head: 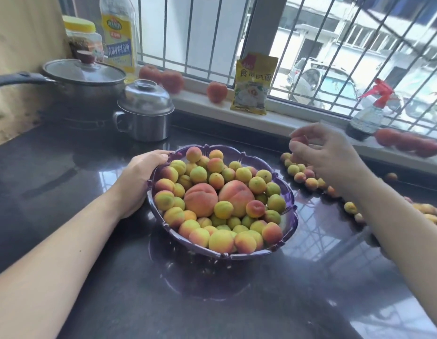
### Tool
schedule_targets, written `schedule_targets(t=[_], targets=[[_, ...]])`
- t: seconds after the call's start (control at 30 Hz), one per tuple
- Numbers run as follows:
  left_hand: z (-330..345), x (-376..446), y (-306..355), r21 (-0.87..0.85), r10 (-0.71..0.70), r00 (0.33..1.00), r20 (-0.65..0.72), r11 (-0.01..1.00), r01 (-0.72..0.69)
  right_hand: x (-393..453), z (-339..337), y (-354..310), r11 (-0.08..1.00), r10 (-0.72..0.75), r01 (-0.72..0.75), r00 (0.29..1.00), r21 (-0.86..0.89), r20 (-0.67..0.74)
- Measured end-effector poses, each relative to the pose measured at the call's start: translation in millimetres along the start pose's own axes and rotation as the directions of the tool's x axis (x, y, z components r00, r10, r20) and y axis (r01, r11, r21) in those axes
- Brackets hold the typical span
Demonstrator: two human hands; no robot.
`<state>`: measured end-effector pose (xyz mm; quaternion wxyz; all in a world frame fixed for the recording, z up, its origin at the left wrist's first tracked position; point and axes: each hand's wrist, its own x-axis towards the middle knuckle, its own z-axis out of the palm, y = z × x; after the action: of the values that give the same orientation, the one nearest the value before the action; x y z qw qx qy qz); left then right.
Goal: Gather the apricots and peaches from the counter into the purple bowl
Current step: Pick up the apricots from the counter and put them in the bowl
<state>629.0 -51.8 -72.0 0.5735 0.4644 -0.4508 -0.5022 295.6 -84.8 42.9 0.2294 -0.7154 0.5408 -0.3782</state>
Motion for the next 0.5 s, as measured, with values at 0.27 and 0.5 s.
schedule_targets(t=[0.27, 0.5], targets=[[0, -1, 1, -0.001, 0.021, 1.000, 0.002, 1.000, -0.021, -39, 2, -46, 0.996, 0.027, 0.015, 0.896, -0.090, 0.442], [-2, -3, 3, 0.005, 0.004, 1.000, 0.023, 1.000, -0.004, -43, 47, -50, 0.734, -0.104, 0.458, 0.806, -0.502, 0.582]])
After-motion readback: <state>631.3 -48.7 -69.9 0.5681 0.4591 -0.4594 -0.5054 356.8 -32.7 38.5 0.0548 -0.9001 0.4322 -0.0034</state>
